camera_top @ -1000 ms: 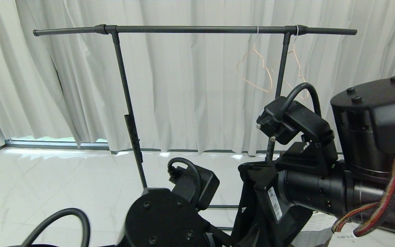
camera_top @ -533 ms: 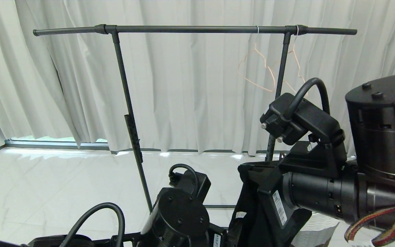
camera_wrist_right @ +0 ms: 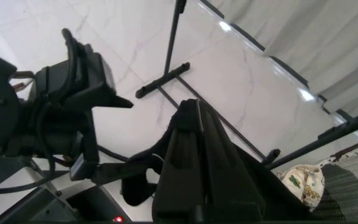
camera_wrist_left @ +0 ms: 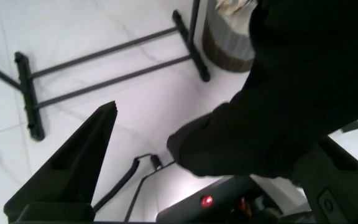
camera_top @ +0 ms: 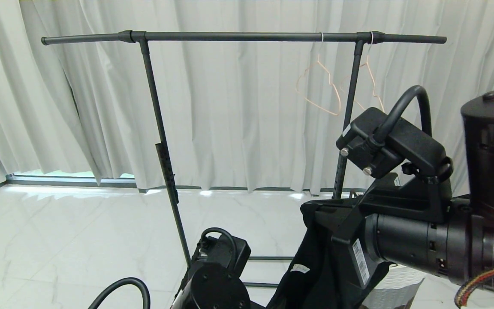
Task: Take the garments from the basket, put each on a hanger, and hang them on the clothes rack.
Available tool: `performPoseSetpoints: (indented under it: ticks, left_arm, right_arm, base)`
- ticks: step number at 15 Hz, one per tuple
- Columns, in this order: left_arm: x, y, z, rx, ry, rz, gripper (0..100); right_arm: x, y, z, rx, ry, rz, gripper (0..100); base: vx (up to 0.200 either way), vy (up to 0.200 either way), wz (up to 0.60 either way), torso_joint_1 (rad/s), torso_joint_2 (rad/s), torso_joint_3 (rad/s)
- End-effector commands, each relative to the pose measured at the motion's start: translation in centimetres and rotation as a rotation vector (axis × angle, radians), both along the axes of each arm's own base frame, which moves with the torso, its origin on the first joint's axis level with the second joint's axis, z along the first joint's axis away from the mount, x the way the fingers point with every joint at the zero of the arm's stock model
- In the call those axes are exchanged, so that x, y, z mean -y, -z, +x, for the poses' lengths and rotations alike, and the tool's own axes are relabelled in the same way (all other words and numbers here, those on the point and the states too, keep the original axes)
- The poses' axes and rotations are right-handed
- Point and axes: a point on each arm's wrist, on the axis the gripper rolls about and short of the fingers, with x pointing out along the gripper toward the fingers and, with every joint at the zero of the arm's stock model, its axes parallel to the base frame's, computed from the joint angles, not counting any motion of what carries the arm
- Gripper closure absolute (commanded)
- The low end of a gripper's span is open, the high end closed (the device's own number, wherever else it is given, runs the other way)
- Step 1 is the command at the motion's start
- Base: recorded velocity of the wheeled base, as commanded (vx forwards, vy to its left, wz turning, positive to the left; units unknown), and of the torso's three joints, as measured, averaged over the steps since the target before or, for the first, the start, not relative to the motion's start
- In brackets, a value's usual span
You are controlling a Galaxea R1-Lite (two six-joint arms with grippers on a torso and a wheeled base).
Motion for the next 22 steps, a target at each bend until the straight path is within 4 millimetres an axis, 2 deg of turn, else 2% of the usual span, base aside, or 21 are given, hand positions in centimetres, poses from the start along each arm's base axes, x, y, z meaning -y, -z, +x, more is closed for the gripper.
performPoseSetpoints:
  ticks: [1, 5, 8, 10, 11, 13, 14, 15, 17, 18, 20, 22]
  left_arm:
    - [0.1, 0.0, -0.2, -0.001, 0.010, 0.001, 100]
    - [0.3, 0.0, -0.6, 0.008, 0.018, 0.005, 100]
    - [0.2, -1.2, -3.0, 0.146, -0.047, 0.039, 100]
    - [-1.4, -3.7, -3.7, 0.191, -0.038, -0.008, 100]
    - [-3.2, -6.3, -4.1, 0.237, -0.024, -0.011, 100]
    - [-5.4, -10.4, -5.2, 0.251, -0.008, -0.003, 100]
    - [-5.8, -11.6, -5.4, 0.248, -0.007, 0.004, 100]
    - [-6.4, -14.3, -5.7, 0.242, -0.007, 0.011, 100]
    - [-6.2, -18.5, -5.5, 0.270, -0.017, -0.051, 100]
    - [-5.7, -20.1, -5.3, 0.278, -0.019, -0.070, 100]
    - [-5.7, -21.6, -5.3, 0.278, -0.004, -0.023, 100]
    - [-6.9, -21.5, -4.5, 0.300, -0.013, 0.134, 100]
  right_arm:
    - [-0.1, -0.1, -0.5, 0.001, -0.018, 0.004, 100]
    - [0.2, -0.3, -0.9, 0.005, -0.028, 0.010, 100]
    - [0.7, -0.1, -0.1, 0.045, 0.117, -0.023, 100]
    - [1.2, 0.3, 0.0, 0.056, 0.173, -0.039, 100]
    - [1.6, 0.5, -0.2, 0.060, 0.180, -0.049, 100]
    - [1.7, 0.6, -0.2, 0.080, 0.224, -0.058, 100]
    - [1.7, 0.7, -0.1, 0.085, 0.240, -0.060, 100]
    - [1.8, 0.6, -0.1, 0.094, 0.258, -0.060, 100]
    - [2.0, 0.1, -0.2, 0.104, 0.268, -0.037, 100]
    - [2.1, -0.1, -0.2, 0.116, 0.279, -0.016, 100]
    - [2.6, -0.8, -0.3, 0.149, 0.335, 0.020, 100]
    - [3.8, -1.6, -0.7, 0.175, 0.387, 0.050, 100]
  base:
    - [0.000, 0.000, 0.00, 0.000, 0.00, 0.000]
    - [0.000, 0.000, 0.00, 0.000, 0.00, 0.000]
    - [0.000, 0.000, 0.00, 0.000, 0.00, 0.000]
    - [0.000, 0.000, 0.00, 0.000, 0.00, 0.000]
    - [0.000, 0.000, 0.00, 0.000, 0.00, 0.000]
    - [0.000, 0.000, 0.00, 0.000, 0.00, 0.000]
    - [0.000, 0.000, 0.00, 0.000, 0.00, 0.000]
    - [0.000, 0.000, 0.00, 0.000, 0.00, 0.000]
    - [0.000, 0.000, 0.00, 0.000, 0.00, 0.000]
    - [0.000, 0.000, 0.00, 0.000, 0.00, 0.000]
    - [0.000, 0.000, 0.00, 0.000, 0.00, 0.000]
    - [0.000, 0.000, 0.00, 0.000, 0.00, 0.000]
